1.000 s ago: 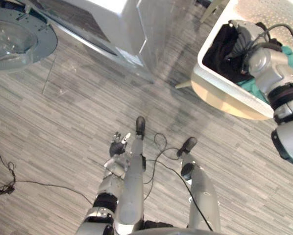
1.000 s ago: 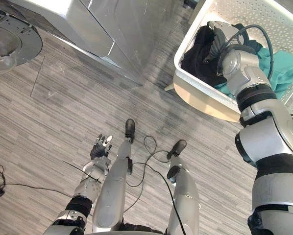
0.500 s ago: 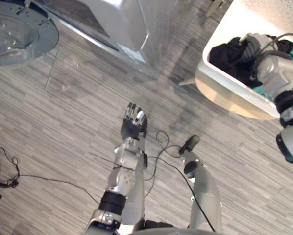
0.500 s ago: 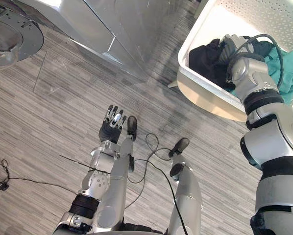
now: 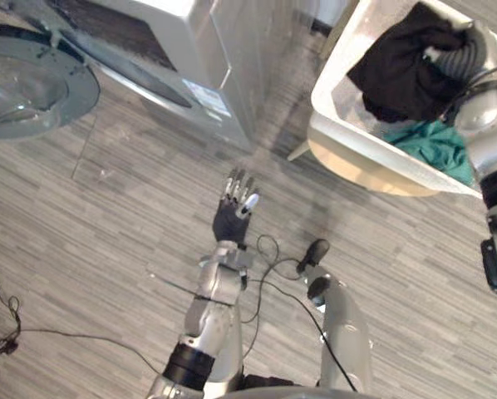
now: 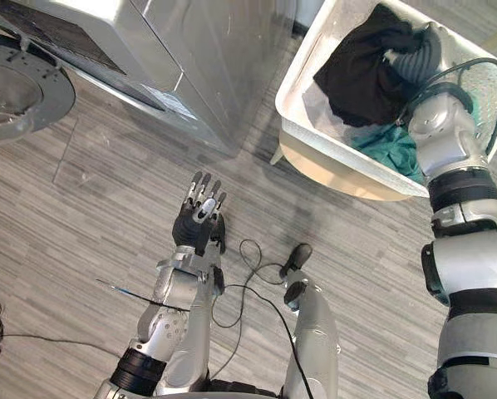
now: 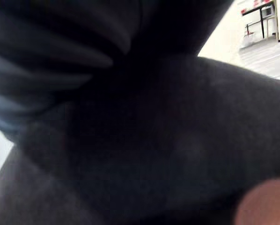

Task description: Pick up the laundry basket with both hands and put the clothes into the washing machine.

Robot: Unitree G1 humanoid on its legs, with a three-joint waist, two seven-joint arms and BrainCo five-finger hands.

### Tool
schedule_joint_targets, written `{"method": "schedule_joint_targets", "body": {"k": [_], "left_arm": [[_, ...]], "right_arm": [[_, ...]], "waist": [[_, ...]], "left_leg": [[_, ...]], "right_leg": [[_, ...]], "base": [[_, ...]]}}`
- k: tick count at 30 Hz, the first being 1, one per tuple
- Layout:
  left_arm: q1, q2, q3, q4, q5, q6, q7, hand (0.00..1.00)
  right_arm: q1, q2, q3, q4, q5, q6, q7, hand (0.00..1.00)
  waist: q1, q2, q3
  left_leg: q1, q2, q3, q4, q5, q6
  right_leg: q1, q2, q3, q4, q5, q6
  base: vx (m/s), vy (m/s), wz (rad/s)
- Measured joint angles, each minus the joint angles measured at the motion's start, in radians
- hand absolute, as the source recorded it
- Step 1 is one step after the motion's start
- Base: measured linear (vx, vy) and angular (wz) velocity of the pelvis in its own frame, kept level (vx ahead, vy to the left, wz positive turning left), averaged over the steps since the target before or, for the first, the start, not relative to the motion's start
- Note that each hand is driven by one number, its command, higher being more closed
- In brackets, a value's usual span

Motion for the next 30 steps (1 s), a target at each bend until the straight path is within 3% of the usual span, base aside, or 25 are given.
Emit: {"method": "schedule_joint_targets", "body": {"k": [8, 15, 20, 24, 30], "left_arm": [[0.015, 0.042, -0.067, -0.019, 0.002, 0.000, -0.017, 0.00], [-0.055, 0.117, -0.073, -0.018, 0.091, 0.000, -0.017, 0.00], [-0.175, 0.148, -0.065, -0.015, 0.208, 0.000, 0.029, 0.00], [-0.296, 0.152, -0.035, -0.009, 0.278, 0.000, 0.074, 0.00], [-0.320, 0.140, -0.025, 0.052, 0.300, 0.007, 0.091, 0.00]], "right_arm": [[0.064, 0.005, -0.126, -0.261, 0.028, -0.005, -0.070, 1.00], [0.065, 0.025, -0.168, -0.297, 0.044, -0.026, -0.092, 1.00], [0.088, 0.041, -0.240, -0.379, 0.076, -0.039, -0.092, 1.00], [0.261, 0.111, -0.308, -0.552, 0.127, -0.080, -0.079, 1.00], [0.416, 0.156, -0.313, -0.584, 0.190, -0.085, 0.029, 1.00]], "waist": [[-0.040, -0.005, 0.000], [-0.074, -0.024, -0.002], [-0.105, -0.029, -0.005], [-0.138, -0.056, -0.035], [-0.166, -0.055, -0.083]], "left_leg": [[0.117, 0.006, 0.033, 0.003, -0.006, -0.001], [0.197, 0.029, 0.071, -0.004, -0.013, -0.007], [0.253, 0.025, 0.106, -0.037, -0.013, -0.006], [0.316, 0.019, 0.130, -0.061, -0.017, -0.008], [0.406, -0.012, 0.158, -0.112, -0.017, -0.008]], "right_leg": [[0.088, 0.004, 0.032, 0.007, -0.017, 0.014], [0.154, 0.059, 0.086, -0.073, 0.034, 0.010], [0.196, 0.081, 0.122, -0.131, 0.063, 0.029], [0.234, 0.082, 0.145, -0.136, 0.072, 0.020], [0.283, 0.064, 0.162, -0.136, 0.061, 0.037]], "base": [[-0.03, -0.057, -0.06], [0.00, -0.040, -0.24], [0.03, -0.018, -0.20], [0.09, -0.039, -0.10], [0.05, -0.004, -0.05]]}}
